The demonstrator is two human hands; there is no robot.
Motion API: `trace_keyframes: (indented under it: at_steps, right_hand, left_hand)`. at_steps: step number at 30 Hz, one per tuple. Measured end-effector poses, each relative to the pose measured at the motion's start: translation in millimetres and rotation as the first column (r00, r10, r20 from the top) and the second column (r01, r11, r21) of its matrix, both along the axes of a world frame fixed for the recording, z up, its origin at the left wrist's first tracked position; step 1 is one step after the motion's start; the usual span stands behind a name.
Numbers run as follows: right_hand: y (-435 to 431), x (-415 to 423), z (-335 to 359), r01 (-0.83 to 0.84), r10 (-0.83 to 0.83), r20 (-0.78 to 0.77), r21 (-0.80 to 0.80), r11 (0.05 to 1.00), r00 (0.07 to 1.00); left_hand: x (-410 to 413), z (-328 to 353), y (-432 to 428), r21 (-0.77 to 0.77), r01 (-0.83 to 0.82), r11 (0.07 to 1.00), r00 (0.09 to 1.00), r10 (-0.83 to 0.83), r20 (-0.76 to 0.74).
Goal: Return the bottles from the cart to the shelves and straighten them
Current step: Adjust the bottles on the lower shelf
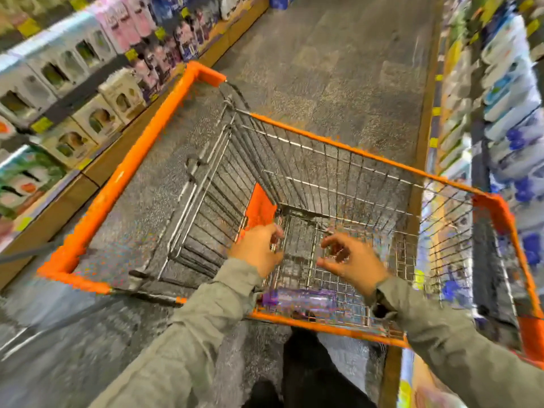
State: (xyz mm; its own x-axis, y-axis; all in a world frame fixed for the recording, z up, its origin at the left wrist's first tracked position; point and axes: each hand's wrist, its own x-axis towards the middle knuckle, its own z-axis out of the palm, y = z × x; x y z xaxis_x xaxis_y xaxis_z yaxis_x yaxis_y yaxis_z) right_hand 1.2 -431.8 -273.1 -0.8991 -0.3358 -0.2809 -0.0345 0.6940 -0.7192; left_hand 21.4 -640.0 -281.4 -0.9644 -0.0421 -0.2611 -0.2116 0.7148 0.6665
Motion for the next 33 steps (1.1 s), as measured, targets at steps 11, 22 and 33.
trace_keyframes:
  at_steps: [11,22,33]
  right_hand:
    - [-1.5,-43.8,-144.3,-0.313,0.246,0.326,0.169,0.935,0.913]
    - [-16.2,-44.9,-241.1,-0.597,0.473,0.381,0.35,0.721,0.794]
    - [-24.1,-41.4,-296.2,-0.711,0.511,0.505,0.383,0.59,0.696]
  left_hand:
    - [-45.3,-116.7,15.8,-0.079,-0.039,0.996,0.93,0.065,0.362]
    - [-64.1,-212.3,18.0,-0.16,0.109,0.981,0.757,0.022,0.653]
    - [-61.9,-266.6,23.1,-0.121,0.194,0.974,0.762,-0.071,0.644]
